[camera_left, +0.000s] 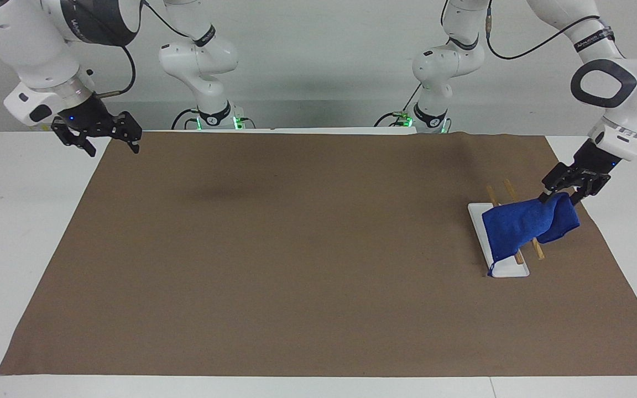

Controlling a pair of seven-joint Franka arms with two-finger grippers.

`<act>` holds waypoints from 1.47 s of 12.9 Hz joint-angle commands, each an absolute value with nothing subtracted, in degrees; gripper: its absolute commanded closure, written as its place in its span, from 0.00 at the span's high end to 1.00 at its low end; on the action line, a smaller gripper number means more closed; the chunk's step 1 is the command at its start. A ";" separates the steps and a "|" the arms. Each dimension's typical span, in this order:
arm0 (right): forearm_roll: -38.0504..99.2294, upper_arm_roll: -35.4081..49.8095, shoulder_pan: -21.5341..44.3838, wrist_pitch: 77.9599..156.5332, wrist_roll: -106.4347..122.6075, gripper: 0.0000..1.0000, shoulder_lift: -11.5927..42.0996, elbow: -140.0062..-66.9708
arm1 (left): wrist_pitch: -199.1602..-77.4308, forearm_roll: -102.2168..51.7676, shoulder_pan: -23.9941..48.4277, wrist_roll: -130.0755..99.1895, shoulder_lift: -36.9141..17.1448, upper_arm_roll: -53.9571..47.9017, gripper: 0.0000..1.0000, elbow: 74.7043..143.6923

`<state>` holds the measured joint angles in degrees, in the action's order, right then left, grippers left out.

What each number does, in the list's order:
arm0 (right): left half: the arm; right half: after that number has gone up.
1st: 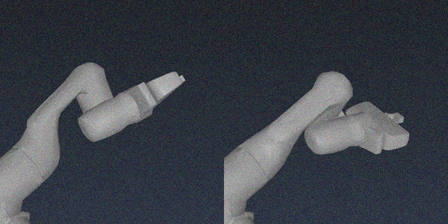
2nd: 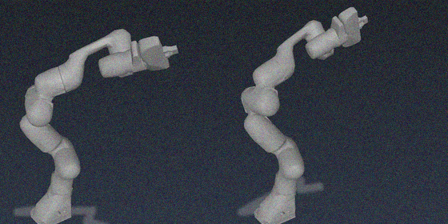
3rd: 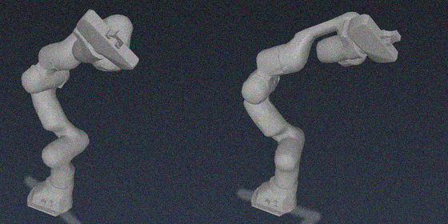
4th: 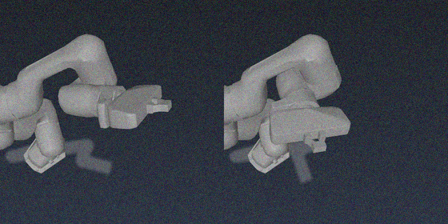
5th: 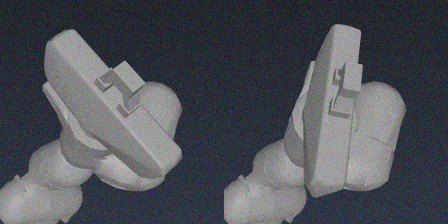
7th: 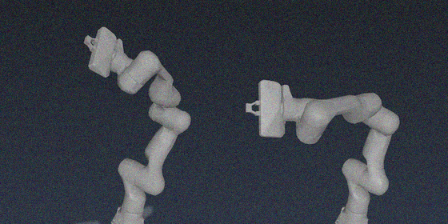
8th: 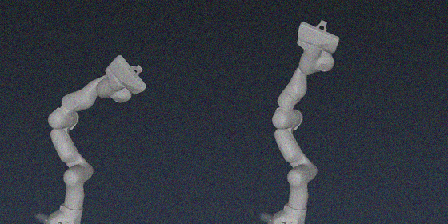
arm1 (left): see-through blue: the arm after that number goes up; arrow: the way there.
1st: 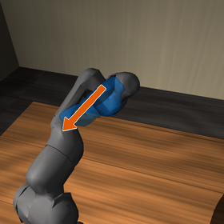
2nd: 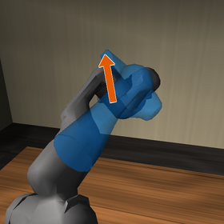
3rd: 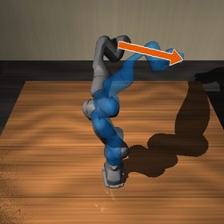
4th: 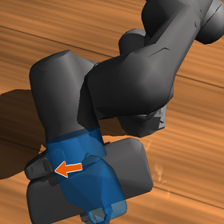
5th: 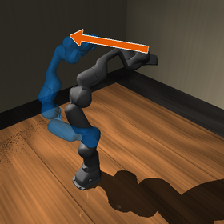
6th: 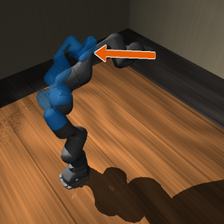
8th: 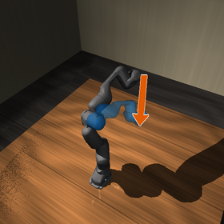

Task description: Right arm passes towel to left arm to hang

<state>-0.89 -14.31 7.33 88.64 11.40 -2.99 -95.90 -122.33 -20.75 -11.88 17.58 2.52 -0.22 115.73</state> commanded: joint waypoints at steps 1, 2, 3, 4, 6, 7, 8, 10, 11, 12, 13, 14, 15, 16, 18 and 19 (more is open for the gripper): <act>-1.41 -14.06 6.94 87.54 10.63 0.99 -2.81 -95.01 | -120.59 -14.34 -9.94 9.07 4.13 -0.70 1.00 115.75; -1.41 -14.06 6.94 87.63 10.63 0.99 -2.81 -95.01 | -119.89 -14.24 -9.84 8.01 4.57 -0.70 1.00 115.66; -1.41 -14.06 6.94 87.63 10.63 0.99 -3.07 -95.01 | -119.27 -14.15 -9.84 7.65 4.83 -0.62 1.00 115.66; -1.41 -14.06 7.03 87.71 10.63 0.99 -3.42 -95.01 | -118.48 -13.98 -9.93 7.47 5.36 -0.62 1.00 115.66; -1.41 -14.15 7.12 87.71 10.63 0.99 -3.43 -95.10 | -115.25 -9.96 -10.20 7.12 5.36 -0.53 1.00 113.39; -1.41 -14.15 7.21 87.71 10.63 0.99 -3.43 -95.18 | -111.74 -4.62 -9.93 5.47 5.01 -0.61 1.00 111.38; -1.41 -14.15 7.21 87.80 10.63 0.99 -3.43 -95.19 | -109.62 -1.09 -9.76 2.75 4.66 -0.96 1.00 109.97; -1.41 -14.15 7.21 88.15 10.55 0.99 -3.52 -95.62 | -108.64 -0.88 -8.01 -0.34 4.40 -1.05 1.00 108.90; -1.41 -14.15 7.21 88.15 10.55 0.99 -3.52 -95.62 | -106.37 -0.88 -7.82 -0.44 4.31 -1.05 1.00 107.59; -1.41 -14.15 7.21 88.15 10.55 0.99 -3.60 -95.89 | -101.48 -0.88 -7.82 -0.44 3.26 -1.05 1.00 104.88; -1.41 -14.15 7.12 87.72 10.63 0.99 -3.78 -96.32 | -97.08 -0.88 -7.82 -0.44 1.95 -1.14 1.00 101.90; -1.41 -14.32 7.03 87.71 10.63 0.99 -3.95 -96.33 | -91.55 -0.88 -6.95 -0.44 1.32 -1.23 1.00 98.56; -1.41 -14.33 7.03 87.71 10.63 0.99 -3.96 -96.33 | -86.36 -0.53 -4.51 -0.44 0.19 -1.06 1.00 95.22; -1.41 -14.33 7.21 87.45 10.72 0.99 -4.04 -96.42 | -82.65 -0.44 -2.39 -0.53 -0.35 -1.05 1.00 92.92; -1.23 -14.33 7.47 87.45 10.72 0.99 -4.04 -96.50 | -77.72 -0.18 -0.10 -0.53 -0.44 -1.05 1.00 90.45; -1.23 -14.33 7.47 87.45 10.72 0.99 -4.04 -96.50 | -76.65 -0.70 0.61 -0.44 -1.31 -1.05 1.00 89.66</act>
